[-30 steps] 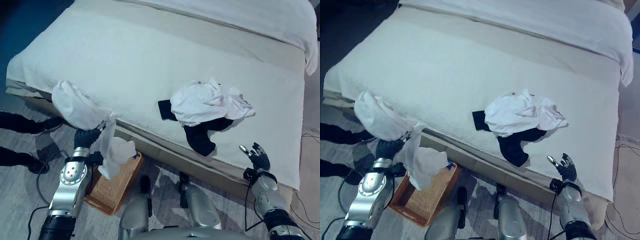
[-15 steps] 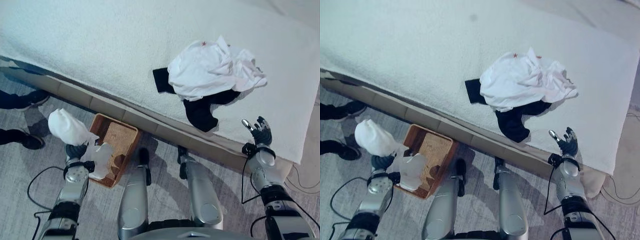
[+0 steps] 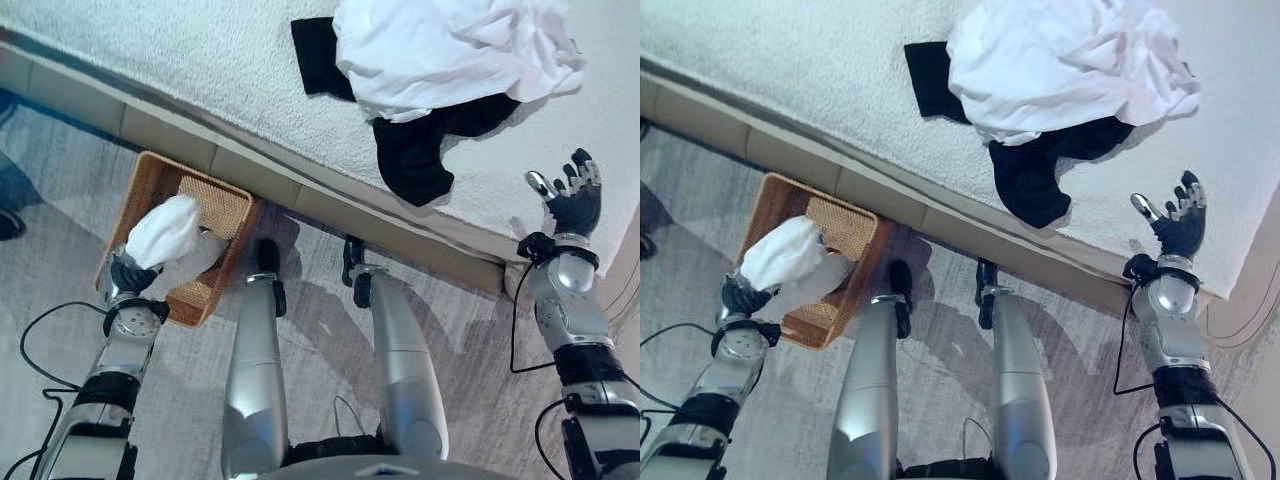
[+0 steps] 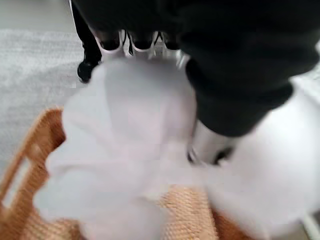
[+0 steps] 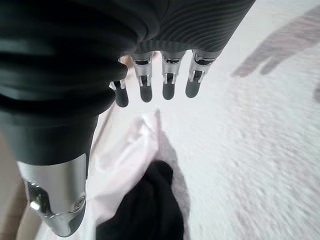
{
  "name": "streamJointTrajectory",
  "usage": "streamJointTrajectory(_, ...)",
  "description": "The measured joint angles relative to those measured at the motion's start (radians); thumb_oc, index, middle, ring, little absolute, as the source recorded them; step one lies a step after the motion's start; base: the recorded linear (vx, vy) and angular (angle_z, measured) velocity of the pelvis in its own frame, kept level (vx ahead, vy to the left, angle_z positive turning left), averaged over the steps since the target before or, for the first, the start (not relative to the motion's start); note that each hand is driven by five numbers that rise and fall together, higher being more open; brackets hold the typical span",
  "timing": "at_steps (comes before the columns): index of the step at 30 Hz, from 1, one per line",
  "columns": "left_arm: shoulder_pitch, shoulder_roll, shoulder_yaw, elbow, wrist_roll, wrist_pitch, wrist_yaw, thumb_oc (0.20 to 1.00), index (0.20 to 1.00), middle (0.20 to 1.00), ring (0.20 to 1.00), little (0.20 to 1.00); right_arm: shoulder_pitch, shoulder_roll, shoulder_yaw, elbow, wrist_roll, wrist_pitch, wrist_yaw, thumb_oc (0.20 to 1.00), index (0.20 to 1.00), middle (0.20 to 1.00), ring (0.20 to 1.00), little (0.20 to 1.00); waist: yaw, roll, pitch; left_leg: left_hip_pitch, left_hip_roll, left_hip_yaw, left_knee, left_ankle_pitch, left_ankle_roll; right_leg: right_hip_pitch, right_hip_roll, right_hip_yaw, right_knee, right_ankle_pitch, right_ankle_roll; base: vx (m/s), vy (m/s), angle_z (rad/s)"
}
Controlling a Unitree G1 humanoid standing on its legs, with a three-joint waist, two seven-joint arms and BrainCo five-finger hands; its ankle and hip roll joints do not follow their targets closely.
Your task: Pick up clothes into the bucket
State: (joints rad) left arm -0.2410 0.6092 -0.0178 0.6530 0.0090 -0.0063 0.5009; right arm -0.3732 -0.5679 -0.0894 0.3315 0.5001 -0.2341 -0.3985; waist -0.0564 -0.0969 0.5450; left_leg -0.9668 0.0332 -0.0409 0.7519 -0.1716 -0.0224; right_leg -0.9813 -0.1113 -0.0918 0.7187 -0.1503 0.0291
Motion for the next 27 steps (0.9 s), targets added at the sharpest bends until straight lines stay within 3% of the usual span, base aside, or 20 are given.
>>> streamJointTrajectory(6,0.008,0.000,0.004,0.058,0.000,0.028,0.021,1.000,1.000,1.000,1.000,1.000,-0.075,-0.024,0.001,0.004,-0.074,0.002,-0.095,1.000,1.000,1.000,1.000,1.000,0.004,0.001,-0.001,-0.001,-0.002,0.001,-0.011,0.003,0.003,-0.005,0.001,0.001,-0.009,0.006,-0.004,0.00,0.005,-0.01)
streamJointTrajectory(8,0.008,-0.003,0.004,0.067,-0.001,0.041,0.027,1.000,1.000,1.000,1.000,1.000,-0.117,-0.063,0.001,0.006,-0.133,0.011,-0.140,1.000,1.000,1.000,1.000,1.000,0.014,0.003,-0.001,0.004,-0.003,0.008,-0.015,0.006,-0.003,-0.004,-0.003,0.003,-0.010,0.012,-0.012,0.00,0.000,0.00)
streamJointTrajectory(16,0.015,-0.009,0.006,0.049,-0.003,0.036,0.044,1.000,1.000,1.000,1.000,1.000,-0.301,-0.205,0.072,0.063,-0.279,0.067,-0.166,1.000,1.000,1.000,1.000,1.000,0.051,0.007,-0.001,0.048,-0.021,0.012,-0.048,0.008,-0.005,0.028,-0.022,0.002,-0.020,0.015,-0.015,0.00,-0.001,0.04)
streamJointTrajectory(19,0.029,-0.021,0.006,-0.037,-0.019,0.003,0.051,1.000,1.000,1.000,1.000,1.000,-0.413,-0.301,0.171,0.136,-0.347,0.105,-0.152,1.000,1.000,1.000,1.000,1.000,0.081,0.012,-0.003,0.066,-0.038,0.010,-0.093,0.029,-0.007,0.041,-0.039,-0.001,-0.029,0.015,-0.015,-0.01,-0.021,0.14)
streamJointTrajectory(21,0.048,-0.039,0.001,-0.105,-0.073,-0.036,0.048,1.000,1.000,1.000,1.000,1.000,-0.565,-0.363,0.330,0.252,-0.363,0.130,-0.128,1.000,1.000,1.000,1.000,1.000,0.089,0.016,-0.003,0.073,-0.046,0.008,-0.117,0.049,-0.014,0.046,-0.049,-0.008,-0.042,0.017,-0.012,-0.01,-0.043,0.18)
streamJointTrajectory(24,0.046,-0.081,-0.030,-0.153,-0.222,-0.115,-0.022,1.000,1.000,1.000,1.000,1.000,-0.697,-0.383,0.447,0.350,-0.371,0.148,-0.077,1.000,1.000,1.000,1.000,1.000,0.116,0.020,-0.004,0.090,-0.059,-0.003,-0.160,0.073,-0.019,0.055,-0.062,-0.017,-0.061,0.018,-0.011,-0.01,-0.039,0.19)
streamJointTrajectory(27,0.046,-0.108,-0.082,-0.153,-0.351,-0.151,-0.090,1.000,1.000,1.000,1.000,1.000,-0.799,-0.383,0.579,0.446,-0.371,0.161,-0.027,1.000,1.000,1.000,1.000,1.000,0.134,0.021,-0.004,0.099,-0.069,-0.017,-0.196,0.095,-0.025,0.063,-0.069,-0.030,-0.077,0.020,-0.012,0.00,-0.061,0.20)
